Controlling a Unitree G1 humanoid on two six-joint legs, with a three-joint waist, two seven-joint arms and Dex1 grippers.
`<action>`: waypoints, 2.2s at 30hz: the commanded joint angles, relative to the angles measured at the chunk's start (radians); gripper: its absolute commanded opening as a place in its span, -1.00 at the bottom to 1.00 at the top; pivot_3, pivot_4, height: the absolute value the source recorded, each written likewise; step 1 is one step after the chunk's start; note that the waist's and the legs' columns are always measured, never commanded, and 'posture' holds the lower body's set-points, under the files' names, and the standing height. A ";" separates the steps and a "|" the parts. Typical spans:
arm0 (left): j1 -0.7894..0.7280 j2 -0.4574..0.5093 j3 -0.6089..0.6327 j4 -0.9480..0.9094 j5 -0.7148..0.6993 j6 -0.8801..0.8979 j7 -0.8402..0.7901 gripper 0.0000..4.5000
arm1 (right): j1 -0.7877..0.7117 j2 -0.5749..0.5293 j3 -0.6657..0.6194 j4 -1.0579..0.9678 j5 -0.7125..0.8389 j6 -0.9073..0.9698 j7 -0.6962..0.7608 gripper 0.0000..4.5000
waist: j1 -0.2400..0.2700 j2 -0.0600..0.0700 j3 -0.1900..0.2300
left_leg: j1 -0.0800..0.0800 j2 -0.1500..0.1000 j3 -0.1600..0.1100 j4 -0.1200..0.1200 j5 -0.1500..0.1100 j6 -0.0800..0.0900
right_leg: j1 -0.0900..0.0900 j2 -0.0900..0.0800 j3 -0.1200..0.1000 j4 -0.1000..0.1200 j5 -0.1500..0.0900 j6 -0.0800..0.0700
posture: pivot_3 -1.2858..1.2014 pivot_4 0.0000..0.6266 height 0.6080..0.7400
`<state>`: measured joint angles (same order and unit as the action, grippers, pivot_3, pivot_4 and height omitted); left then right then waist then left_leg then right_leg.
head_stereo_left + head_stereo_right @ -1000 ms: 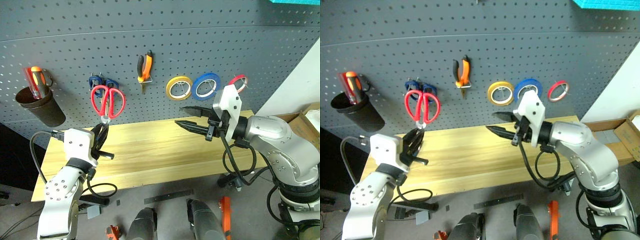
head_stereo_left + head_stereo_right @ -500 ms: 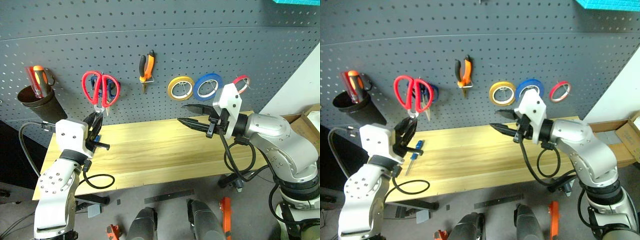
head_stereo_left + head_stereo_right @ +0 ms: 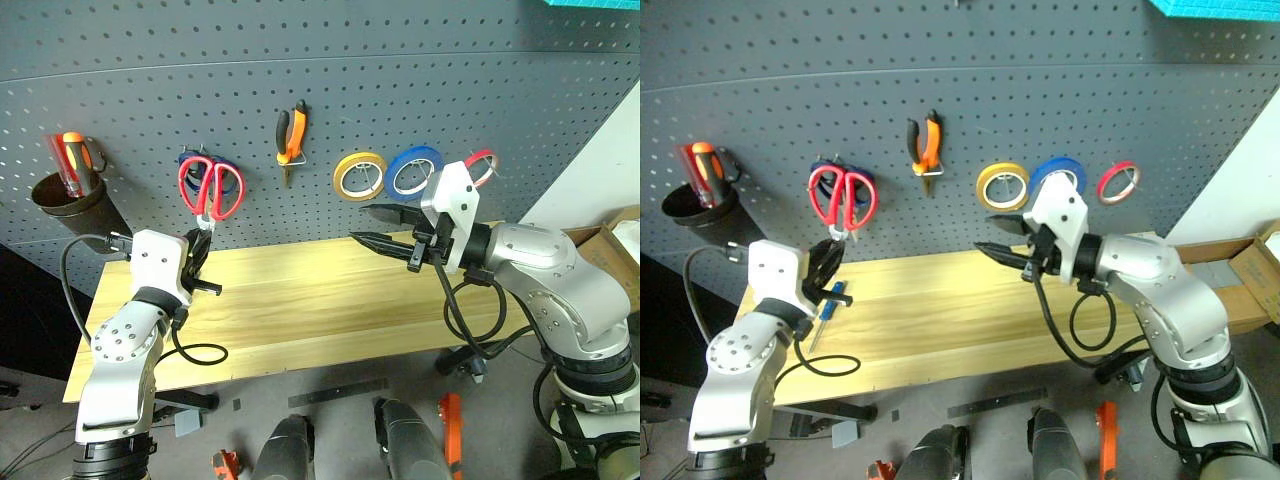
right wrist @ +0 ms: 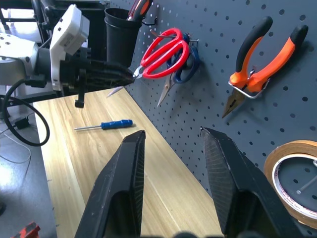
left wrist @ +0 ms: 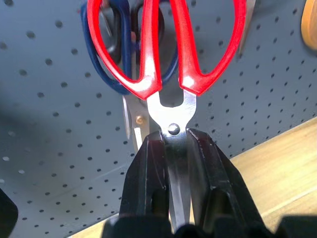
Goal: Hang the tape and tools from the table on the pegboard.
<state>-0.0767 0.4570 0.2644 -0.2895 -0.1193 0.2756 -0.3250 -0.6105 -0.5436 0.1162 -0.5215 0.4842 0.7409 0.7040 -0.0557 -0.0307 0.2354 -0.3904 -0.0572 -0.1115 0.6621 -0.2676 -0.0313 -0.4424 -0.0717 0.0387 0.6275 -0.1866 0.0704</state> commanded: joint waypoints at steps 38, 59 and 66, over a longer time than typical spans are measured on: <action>-0.341 0.167 0.037 0.869 -0.017 0.284 -0.024 0.99 | -0.084 0.426 0.379 0.168 -0.197 0.218 -0.308 -0.26 | -0.030 -0.004 0.072 | 0.003 0.001 -0.001 -0.001 -0.001 0.000 | -0.004 0.000 0.001 0.006 0.000 0.000 | -0.07 0.27 1.00; -0.381 0.154 0.089 1.028 -0.063 0.227 0.061 -0.28 | -0.186 0.420 0.365 0.120 -0.198 0.255 -0.271 -0.26 | -0.064 -0.006 0.091 | -0.009 0.001 0.004 0.001 -0.002 -0.001 | -0.024 -0.004 0.000 0.016 0.000 0.000 | -0.09 0.18 1.00; -0.159 0.052 0.196 0.583 -0.149 0.293 0.154 -0.77 | -0.216 0.399 0.325 0.113 -0.182 0.239 -0.229 -0.26 | -0.059 -0.009 0.089 | -0.010 0.001 0.004 0.000 -0.002 -0.002 | -0.026 -0.009 0.000 0.016 0.000 -0.001 | -0.08 -0.01 1.00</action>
<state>-0.2591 0.5164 0.4164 0.4052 -0.2448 0.5718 -0.1949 -0.8087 -0.1451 0.4596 -0.3689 0.2918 1.0068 0.4575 -0.1145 -0.0395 0.3244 -0.4004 -0.0563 -0.1077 0.6625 -0.2700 -0.0331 -0.4688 -0.0818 0.0381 0.6433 -0.1864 0.0698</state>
